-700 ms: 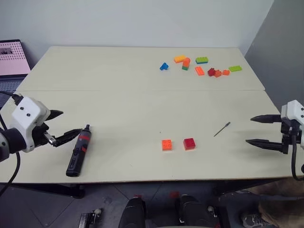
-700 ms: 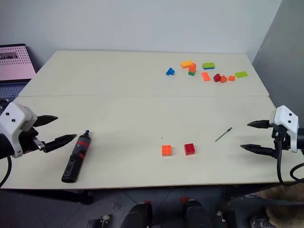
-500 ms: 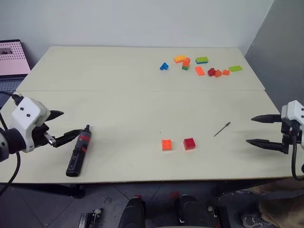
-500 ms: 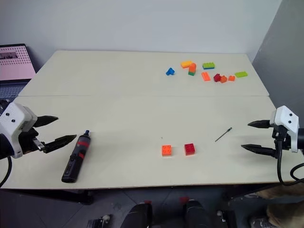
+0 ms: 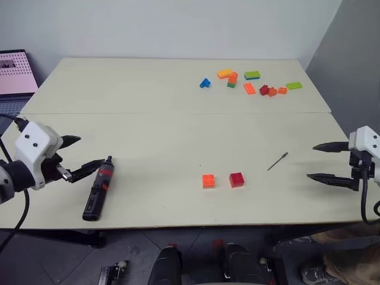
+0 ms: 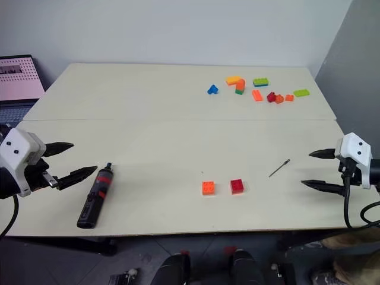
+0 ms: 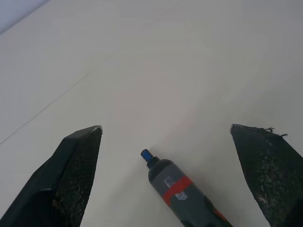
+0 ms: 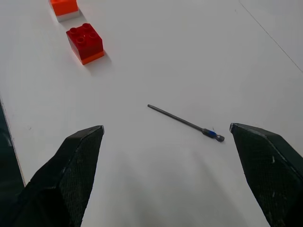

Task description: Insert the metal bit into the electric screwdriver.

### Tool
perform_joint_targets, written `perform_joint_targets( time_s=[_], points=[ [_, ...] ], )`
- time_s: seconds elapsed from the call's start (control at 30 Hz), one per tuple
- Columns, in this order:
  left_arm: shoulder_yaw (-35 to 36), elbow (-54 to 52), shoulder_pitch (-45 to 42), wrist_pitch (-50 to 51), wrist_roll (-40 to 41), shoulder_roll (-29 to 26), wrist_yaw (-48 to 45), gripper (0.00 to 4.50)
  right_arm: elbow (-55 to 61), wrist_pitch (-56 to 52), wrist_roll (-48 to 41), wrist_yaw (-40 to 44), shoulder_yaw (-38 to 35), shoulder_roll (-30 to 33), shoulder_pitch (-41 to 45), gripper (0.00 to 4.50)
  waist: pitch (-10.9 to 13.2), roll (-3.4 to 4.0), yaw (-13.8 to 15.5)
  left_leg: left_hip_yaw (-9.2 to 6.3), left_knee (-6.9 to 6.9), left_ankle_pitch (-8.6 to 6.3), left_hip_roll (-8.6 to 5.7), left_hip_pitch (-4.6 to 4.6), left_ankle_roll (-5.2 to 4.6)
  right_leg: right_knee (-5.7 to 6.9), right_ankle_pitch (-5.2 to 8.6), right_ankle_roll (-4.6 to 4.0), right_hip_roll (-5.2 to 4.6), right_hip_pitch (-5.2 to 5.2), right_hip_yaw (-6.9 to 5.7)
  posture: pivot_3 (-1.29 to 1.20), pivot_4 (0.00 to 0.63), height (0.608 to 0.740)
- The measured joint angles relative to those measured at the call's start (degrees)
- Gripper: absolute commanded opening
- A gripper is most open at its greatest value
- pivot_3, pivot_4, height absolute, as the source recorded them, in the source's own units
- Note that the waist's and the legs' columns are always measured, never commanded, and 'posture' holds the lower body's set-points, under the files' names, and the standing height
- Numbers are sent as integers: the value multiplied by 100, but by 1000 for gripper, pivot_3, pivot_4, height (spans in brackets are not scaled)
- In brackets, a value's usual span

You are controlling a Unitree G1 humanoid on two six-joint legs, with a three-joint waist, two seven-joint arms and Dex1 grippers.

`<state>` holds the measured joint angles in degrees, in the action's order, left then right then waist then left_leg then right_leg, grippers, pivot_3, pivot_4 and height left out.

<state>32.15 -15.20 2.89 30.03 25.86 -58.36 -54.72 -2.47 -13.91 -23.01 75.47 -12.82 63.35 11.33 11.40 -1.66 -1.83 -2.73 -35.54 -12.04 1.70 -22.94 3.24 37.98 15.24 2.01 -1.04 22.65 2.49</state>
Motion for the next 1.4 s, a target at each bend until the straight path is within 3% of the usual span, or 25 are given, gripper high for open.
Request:
perform_joint_targets(
  time_s=[0.37,0.57,0.9,1.3,1.4],
  points=[
    [-686,-1430,19,336,578,-294,-692,4500,663,-117,47,-250,731,-592,637,4485,2,4,-1,1,-2,0,1,1,0,4,-1,2,3,1,3,0,150,740],
    [-1711,-1979,-424,290,819,-246,-841,4500,898,-345,414,6,2057,-1100,1365,4485,3,6,-8,1,-19,0,0,-2,0,6,-5,7,4,-2,5,0,150,740],
    [-2465,-2008,-597,76,652,227,-654,4500,-273,344,1270,238,3097,-2025,2093,4485,3,5,-1,-3,-23,1,-1,-4,-1,8,-6,9,6,-3,3,0,150,740],
    [-2952,-1984,-866,-75,647,737,-478,4500,-1148,873,1658,198,3216,-2441,2217,1769,3,5,0,-11,-29,1,-2,-2,-1,15,-11,16,11,-9,2,0,150,740],
    [-2967,-1862,-950,-230,651,917,-476,4500,-1125,903,1648,145,3143,-2442,2178,1491,3,6,1,-14,-31,1,-1,0,-1,15,-10,14,13,-13,2,0,150,740]
  ],
)
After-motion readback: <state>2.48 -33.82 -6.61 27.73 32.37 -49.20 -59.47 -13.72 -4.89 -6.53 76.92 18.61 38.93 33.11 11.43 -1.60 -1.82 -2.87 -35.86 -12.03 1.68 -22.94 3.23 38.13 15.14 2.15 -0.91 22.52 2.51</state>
